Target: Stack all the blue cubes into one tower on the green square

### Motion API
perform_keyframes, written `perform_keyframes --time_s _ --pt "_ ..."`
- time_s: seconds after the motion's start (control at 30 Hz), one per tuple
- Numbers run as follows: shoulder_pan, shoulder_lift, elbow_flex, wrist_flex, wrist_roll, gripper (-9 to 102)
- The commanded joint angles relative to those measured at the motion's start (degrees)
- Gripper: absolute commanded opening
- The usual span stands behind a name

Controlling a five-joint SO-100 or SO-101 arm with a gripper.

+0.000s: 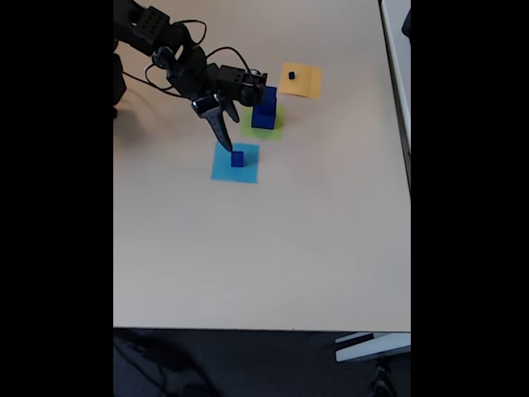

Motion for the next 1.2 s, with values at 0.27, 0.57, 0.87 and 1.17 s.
perform_keyframes --time_s 0.27,0.57,0.87,1.17 --pt "0.7 5.19 10.55 -11.43 -2.02 41" --pt "3.34 4.66 14.15 -16.26 -6.68 41" --pt "3.69 -1.14 13.01 -21.62 -9.23 42" --pt "2.46 -8.44 13.45 -29.62 -8.17 41"
